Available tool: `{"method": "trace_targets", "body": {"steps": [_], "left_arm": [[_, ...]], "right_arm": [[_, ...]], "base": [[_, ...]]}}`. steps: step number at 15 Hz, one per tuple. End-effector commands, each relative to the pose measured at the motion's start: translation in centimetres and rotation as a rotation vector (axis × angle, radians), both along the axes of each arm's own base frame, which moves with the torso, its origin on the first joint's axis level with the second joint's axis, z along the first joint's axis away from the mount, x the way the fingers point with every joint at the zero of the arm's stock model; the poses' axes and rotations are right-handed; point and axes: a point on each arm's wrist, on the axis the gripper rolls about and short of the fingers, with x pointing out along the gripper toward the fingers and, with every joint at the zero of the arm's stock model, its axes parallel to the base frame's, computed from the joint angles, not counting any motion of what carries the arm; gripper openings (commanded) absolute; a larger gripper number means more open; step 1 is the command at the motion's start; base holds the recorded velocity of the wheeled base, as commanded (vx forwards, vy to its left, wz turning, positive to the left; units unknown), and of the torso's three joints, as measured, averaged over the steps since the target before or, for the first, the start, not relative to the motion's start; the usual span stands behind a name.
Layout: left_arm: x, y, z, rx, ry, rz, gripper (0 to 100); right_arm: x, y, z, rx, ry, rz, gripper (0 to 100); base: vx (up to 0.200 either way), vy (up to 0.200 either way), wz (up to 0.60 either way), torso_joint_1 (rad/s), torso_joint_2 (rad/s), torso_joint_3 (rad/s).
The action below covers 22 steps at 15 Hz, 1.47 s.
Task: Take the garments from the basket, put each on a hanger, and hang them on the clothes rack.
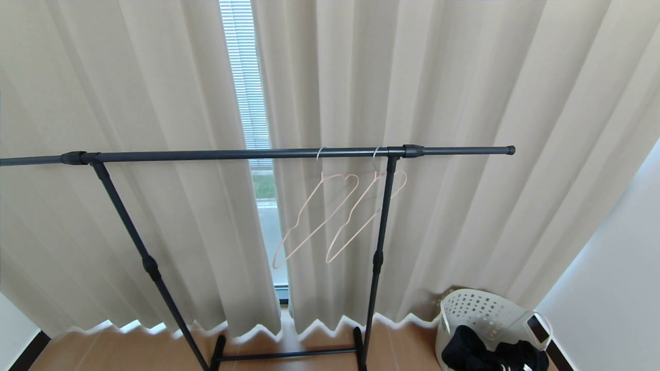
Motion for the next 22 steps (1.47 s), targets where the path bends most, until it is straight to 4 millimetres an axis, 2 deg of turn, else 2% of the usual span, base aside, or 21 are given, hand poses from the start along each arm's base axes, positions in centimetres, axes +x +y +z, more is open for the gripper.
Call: {"method": "trace_targets", "body": {"steps": [1, 13, 22], "left_arm": [[0.01, -0.01, -0.01, 0.005, 0.001, -0.004, 100], [0.0, -0.04, -0.01, 0.009, 0.001, -0.018, 100], [0.0, -0.04, -0.01, 0.009, 0.001, -0.018, 100]], "right_arm": [[0.0, 0.0, 0.0, 0.0, -0.001, 0.0, 100], [0.0, 0.0, 0.0, 0.0, -0.001, 0.0, 100], [0.0, 0.0, 0.0, 0.0, -0.001, 0.002, 100]], "base": [[0.0, 0.0, 0.0, 0.0, 0.0, 0.0], [0.0, 0.0, 0.0, -0.007, 0.01, 0.007], [0.0, 0.0, 0.0, -0.14, 0.32, 0.169]]}}
